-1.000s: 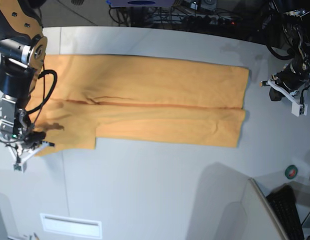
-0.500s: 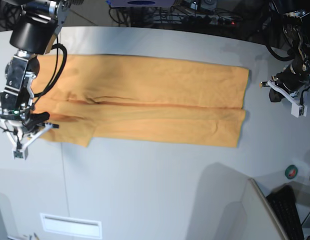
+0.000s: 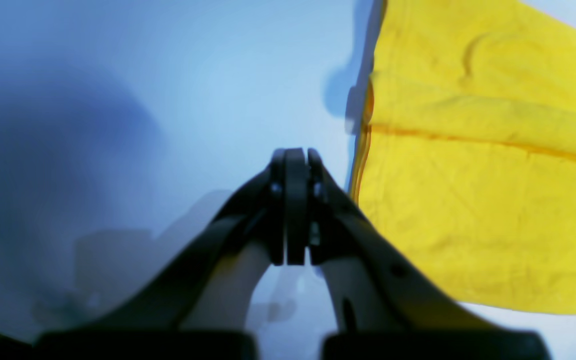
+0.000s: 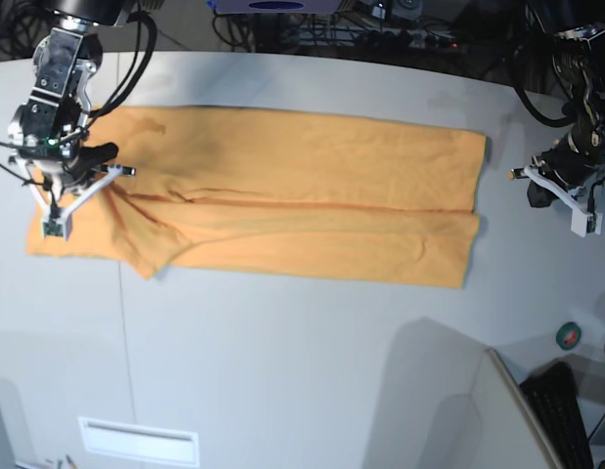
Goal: Layout the t-shirt on the table in an organized manner, then fold the t-shirt properly
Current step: 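Grasp the folded shirt end with the right gripper and drag it outward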
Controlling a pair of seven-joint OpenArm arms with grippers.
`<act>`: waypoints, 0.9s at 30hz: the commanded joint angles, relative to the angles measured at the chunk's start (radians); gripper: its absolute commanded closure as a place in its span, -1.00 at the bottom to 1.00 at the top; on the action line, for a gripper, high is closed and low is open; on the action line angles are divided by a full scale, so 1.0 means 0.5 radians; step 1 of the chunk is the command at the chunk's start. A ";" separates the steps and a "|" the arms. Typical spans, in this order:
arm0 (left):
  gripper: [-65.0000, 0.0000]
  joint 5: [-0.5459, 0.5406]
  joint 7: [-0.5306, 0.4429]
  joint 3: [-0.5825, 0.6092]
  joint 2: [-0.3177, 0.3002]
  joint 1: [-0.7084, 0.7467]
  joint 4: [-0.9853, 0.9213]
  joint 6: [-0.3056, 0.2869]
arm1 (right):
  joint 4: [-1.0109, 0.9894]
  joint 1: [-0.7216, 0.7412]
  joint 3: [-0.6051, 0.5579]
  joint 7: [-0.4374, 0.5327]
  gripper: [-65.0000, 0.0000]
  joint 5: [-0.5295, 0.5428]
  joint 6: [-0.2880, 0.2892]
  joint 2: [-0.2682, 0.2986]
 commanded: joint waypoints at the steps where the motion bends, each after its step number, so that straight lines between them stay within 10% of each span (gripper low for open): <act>1: 1.00 -0.020 -0.033 -0.011 -0.036 -0.015 0.035 -0.014 | 0.041 -0.006 -0.001 0.028 1.00 0.013 0.001 -0.008; 24: 1.00 -0.020 -0.042 0.191 -0.033 -0.043 0.039 -0.014 | 0.345 -0.138 -0.001 -0.252 1.00 0.292 0.001 -0.027; 27: 1.00 -0.020 -0.039 0.191 -0.033 -0.055 0.042 -0.014 | 0.351 -0.141 -0.001 -0.261 0.43 0.305 0.001 -0.027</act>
